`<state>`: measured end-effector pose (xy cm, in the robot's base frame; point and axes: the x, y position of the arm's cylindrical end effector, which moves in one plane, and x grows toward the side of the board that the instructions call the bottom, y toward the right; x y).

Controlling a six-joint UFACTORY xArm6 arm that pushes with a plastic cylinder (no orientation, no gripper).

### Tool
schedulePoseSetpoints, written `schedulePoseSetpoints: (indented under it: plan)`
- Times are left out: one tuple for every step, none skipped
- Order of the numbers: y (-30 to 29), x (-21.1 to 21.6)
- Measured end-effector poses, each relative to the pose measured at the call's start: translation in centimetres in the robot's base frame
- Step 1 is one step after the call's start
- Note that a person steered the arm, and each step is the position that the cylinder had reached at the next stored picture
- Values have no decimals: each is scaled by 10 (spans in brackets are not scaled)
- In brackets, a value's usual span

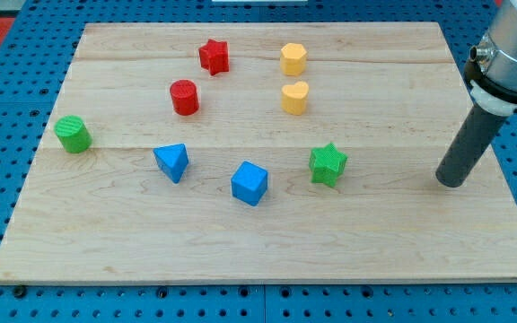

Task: Point at blue cube

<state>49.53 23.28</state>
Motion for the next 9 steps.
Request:
schedulePoseSetpoints:
  plan:
    - [43,-7]
    - [64,-12]
    - [89,-15]
    - [89,-15]
    - [70,3]
    - [0,28]
    - [-88,34]
    - [-156,38]
    - [-206,42]
